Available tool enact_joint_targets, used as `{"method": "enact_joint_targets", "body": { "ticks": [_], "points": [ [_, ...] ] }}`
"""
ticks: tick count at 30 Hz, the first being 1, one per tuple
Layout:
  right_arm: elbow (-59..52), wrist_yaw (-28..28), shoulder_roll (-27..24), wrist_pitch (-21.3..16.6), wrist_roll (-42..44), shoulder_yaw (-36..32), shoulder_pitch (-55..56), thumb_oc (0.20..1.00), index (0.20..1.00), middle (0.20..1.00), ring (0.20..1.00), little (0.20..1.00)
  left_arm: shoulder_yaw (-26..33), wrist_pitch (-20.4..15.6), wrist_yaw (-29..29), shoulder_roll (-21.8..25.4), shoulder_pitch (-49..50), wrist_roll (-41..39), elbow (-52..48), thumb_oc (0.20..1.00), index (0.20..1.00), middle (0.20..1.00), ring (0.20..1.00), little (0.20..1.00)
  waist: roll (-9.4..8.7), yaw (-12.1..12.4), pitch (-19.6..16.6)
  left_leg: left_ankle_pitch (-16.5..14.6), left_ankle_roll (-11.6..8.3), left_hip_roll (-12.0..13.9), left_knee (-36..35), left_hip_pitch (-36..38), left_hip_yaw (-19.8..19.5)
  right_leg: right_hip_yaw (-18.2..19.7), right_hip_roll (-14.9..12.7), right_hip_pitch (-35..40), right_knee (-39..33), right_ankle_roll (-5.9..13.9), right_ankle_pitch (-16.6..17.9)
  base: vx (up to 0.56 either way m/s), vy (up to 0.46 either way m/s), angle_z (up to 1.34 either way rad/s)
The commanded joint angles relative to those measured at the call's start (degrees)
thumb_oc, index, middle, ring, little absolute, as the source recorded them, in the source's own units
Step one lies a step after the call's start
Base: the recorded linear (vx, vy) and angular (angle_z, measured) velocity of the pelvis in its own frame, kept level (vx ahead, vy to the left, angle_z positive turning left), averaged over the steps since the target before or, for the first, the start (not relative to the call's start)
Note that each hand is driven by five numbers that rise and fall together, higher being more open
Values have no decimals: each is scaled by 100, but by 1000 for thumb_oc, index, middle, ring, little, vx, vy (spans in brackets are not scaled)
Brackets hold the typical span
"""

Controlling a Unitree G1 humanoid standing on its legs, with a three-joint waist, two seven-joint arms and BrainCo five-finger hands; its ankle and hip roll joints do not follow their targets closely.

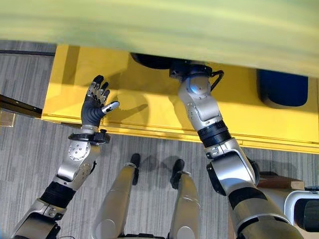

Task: Move parts from the plastic box to the shelf.

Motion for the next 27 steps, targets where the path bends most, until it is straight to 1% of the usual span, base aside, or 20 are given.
{"method": "enact_joint_targets", "body": {
  "ticks": [1, 5, 12, 15, 17, 18, 21, 22, 23, 24, 27],
  "points": [
    [-455, -58, -225, -630, 38, -129, -377, 200, 200, 200, 200, 200, -237, 92, 92, -119, 441, -19, -130, 1000, 1000, 1000, 1000, 1000, 110, -34, -317, -105, 2, -11, -237, -24, -214, 192, 147, 386, 370, -125, -750, 63, 6, -7],
    [-291, -143, -347, -685, 48, -257, -354, 200, 200, 200, 200, 200, -209, 117, 227, -180, 468, 28, -106, 1000, 1000, 1000, 1000, 1000, 119, -106, -228, -275, 52, -69, 245, -454, -207, 280, 163, -63, 831, -199, -929, -48, 18, -1],
    [-65, -171, -445, -670, 51, -245, -312, 200, 200, 200, 200, 200, -199, 110, 342, -216, 434, 33, -69, 1000, 1000, 1000, 1000, 1000, 130, -177, -240, -329, 54, -53, 513, -823, -202, 336, 165, -513, 1120, -229, -967, -49, 15, -3],
    [216, -204, -589, -636, 33, -211, -434, 200, 200, 200, 200, 200, -206, 86, 354, -195, 446, 17, -58, 1000, 1000, 1000, 1000, 1000, 130, -194, -246, -330, 33, -43, 603, -985, -215, 351, 159, -689, 1257, -246, -997, -38, 1, -6],
    [544, -217, -832, -555, -12, -121, -645, 200, 200, 200, 200, 200, -180, 69, 366, -146, 516, 7, -63, 1000, 1000, 1000, 1000, 1000, 125, -193, -262, -355, 19, -19, 703, -1099, -226, 378, 157, -813, 1363, -258, -1029, 0, 0, 0],
    [559, -211, -834, -560, -7, -116, -658, 200, 200, 200, 200, 200, -178, 69, 366, -148, 514, 7, -64, 1000, 1000, 1000, 1000, 1000, 126, -192, -265, -358, 19, -18, 710, -1109, -225, 380, 158, -823, 1370, -258, -1031, -24, 12, -5],
    [1188, -116, -1141, -426, 15, 184, -973, 200, 200, 200, 200, 200, -201, 32, 336, -84, 607, -64, -59, 1000, 1000, 1000, 1000, 1000, 135, -165, -279, -386, 12, 4, 798, -1199, -208, 402, 174, -942, 1458, -270, -1051, -17, 9, -6],
    [1220, -103, -1147, -438, 30, 199, -1001, 200, 200, 200, 200, 200, -198, 28, 335, -91, 600, -66, -55, 1000, 1000, 1000, 1000, 1000, 141, -164, -277, -389, 13, 7, 804, -1206, -205, 405, 177, -951, 1463, -270, -1052, -9, -2, -6],
    [1487, -78, -1306, -390, 39, 343, -1151, 200, 200, 200, 200, 200, -236, 5, 313, -63, 620, -109, -39, 1000, 1000, 1000, 1000, 1000, 142, -150, -280, -389, 5, 19, 811, -1230, -213, 407, 178, -984, 1466, -265, -1052, -8, -2, -8],
    [1509, -69, -1310, -399, 50, 354, -1170, 200, 200, 200, 200, 200, -234, 3, 312, -68, 614, -111, -36, 1000, 1000, 1000, 1000, 1000, 148, -150, -279, -390, 5, 21, 813, -1234, -213, 407, 179, -988, 1466, -265, -1051, -9, -9, -4],
    [2325, 32, -1482, -273, 93, 588, -1440, 200, 200, 200, 200, 200, -322, -30, 258, 7, 602, -176, -10, 1000, 1000, 1000, 1000, 1000, 172, -130, -277, -371, -9, 29, 774, -1223, -215, 396, 178, -987, 1456, -259, -1052, 0, 0, 0]
  ]
}}
